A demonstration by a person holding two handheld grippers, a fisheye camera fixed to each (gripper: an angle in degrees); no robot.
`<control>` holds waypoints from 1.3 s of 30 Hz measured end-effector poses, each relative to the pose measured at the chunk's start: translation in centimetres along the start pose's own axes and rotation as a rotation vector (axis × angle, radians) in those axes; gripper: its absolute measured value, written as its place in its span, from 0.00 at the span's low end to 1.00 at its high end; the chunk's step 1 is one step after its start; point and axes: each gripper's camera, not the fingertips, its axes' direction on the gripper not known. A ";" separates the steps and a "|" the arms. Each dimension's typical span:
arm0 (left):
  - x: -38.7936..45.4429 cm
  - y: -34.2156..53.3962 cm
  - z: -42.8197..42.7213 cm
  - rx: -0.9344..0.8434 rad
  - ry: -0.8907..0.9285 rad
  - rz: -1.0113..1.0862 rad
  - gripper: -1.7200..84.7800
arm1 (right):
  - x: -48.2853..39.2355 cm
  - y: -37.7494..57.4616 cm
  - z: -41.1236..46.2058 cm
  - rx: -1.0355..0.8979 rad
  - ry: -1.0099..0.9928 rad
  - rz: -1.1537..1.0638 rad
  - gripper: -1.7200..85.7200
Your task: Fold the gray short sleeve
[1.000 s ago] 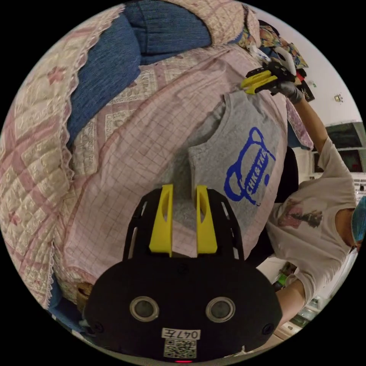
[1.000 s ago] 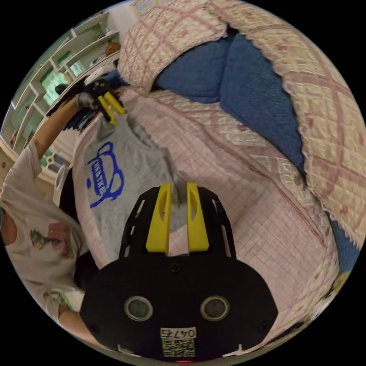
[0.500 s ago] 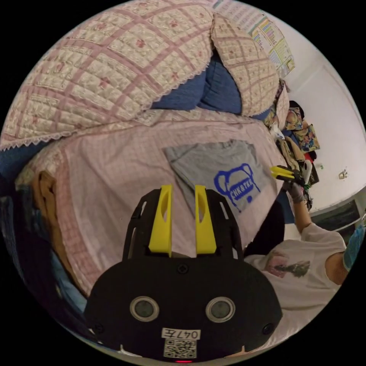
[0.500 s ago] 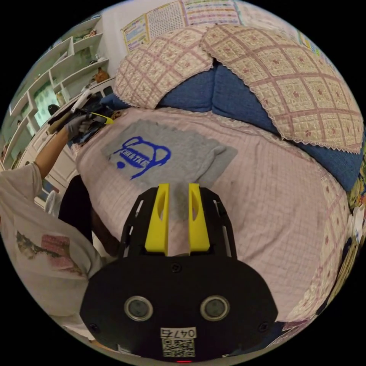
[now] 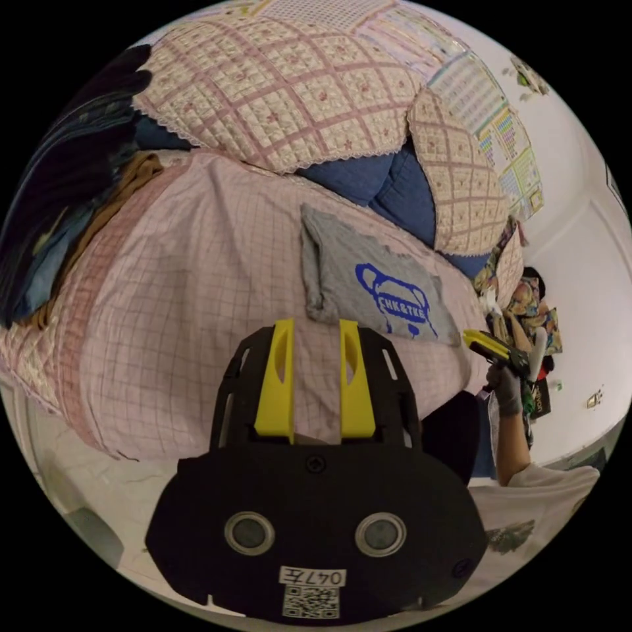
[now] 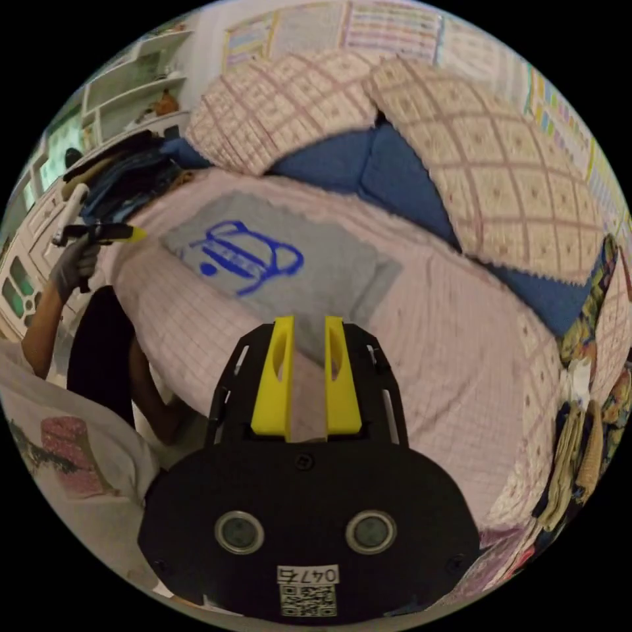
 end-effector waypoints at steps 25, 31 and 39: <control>-5.0 -15.3 8.9 -0.142 0.273 -0.206 0.16 | -28.6 -12.7 3.2 0.156 -0.258 -0.396 0.02; 0.1 -25.6 13.2 -0.263 0.180 -0.186 0.16 | -27.0 -11.5 0.9 0.209 -0.276 -0.369 0.02; 10.4 -37.2 11.4 -0.228 0.169 -0.081 0.02 | -22.0 -8.6 -3.4 0.260 -0.320 -0.224 0.02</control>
